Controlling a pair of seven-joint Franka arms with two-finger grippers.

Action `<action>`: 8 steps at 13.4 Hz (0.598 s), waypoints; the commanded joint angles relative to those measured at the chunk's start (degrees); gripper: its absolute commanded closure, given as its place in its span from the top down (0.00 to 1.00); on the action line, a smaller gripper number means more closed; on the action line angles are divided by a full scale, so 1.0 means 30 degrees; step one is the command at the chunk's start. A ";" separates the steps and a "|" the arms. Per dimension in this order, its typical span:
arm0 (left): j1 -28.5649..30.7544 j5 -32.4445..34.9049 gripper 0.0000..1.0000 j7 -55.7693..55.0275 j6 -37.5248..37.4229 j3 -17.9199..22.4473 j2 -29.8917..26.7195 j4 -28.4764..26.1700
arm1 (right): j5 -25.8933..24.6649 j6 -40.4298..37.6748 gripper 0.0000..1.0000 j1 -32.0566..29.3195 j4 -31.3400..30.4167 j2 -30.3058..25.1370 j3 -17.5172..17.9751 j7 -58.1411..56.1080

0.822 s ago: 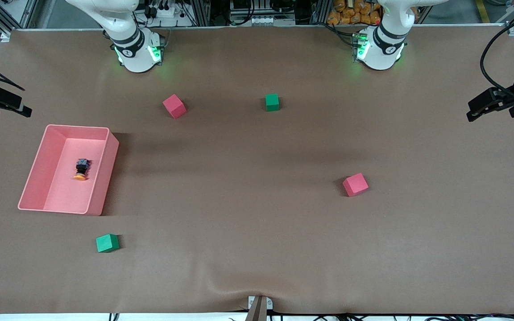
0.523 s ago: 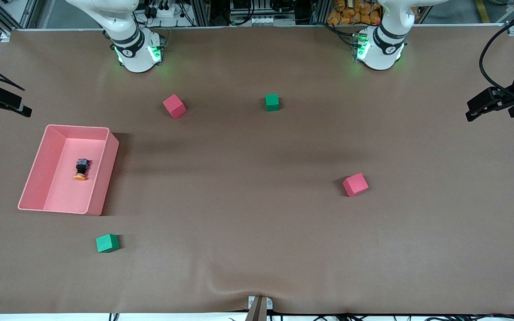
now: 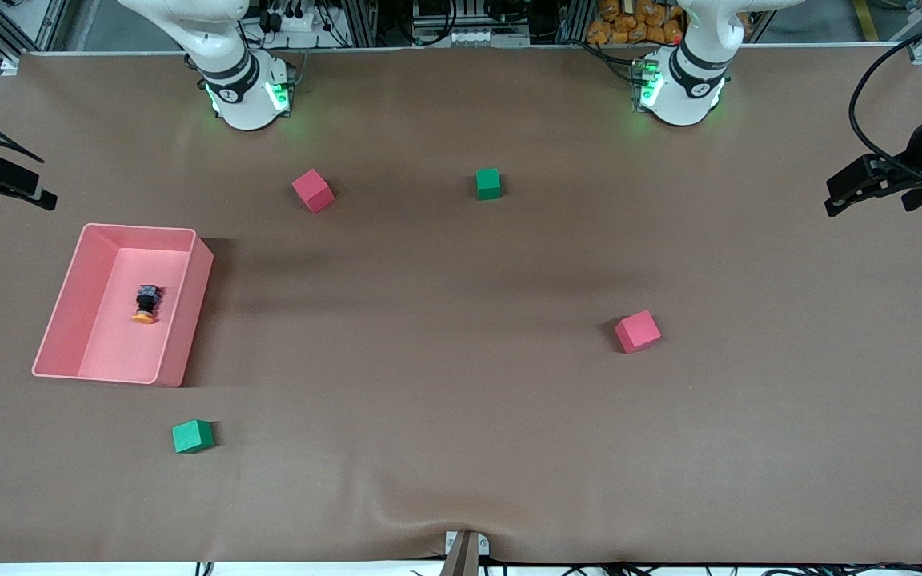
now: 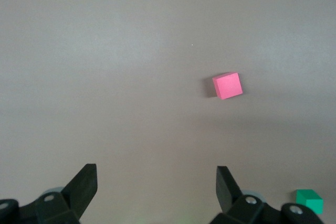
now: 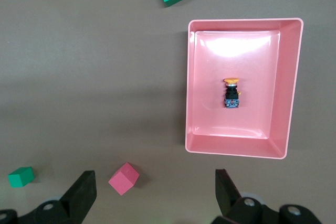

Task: Place and upright button with both arms
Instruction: 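Move the right gripper toward the pink tray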

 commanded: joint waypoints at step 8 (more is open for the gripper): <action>-0.0062 0.0008 1.00 0.0453 -0.0160 -0.0472 0.0000 0.0114 | -0.2623 0.0729 1.00 -0.0363 0.0700 0.1971 0.0181 -0.0229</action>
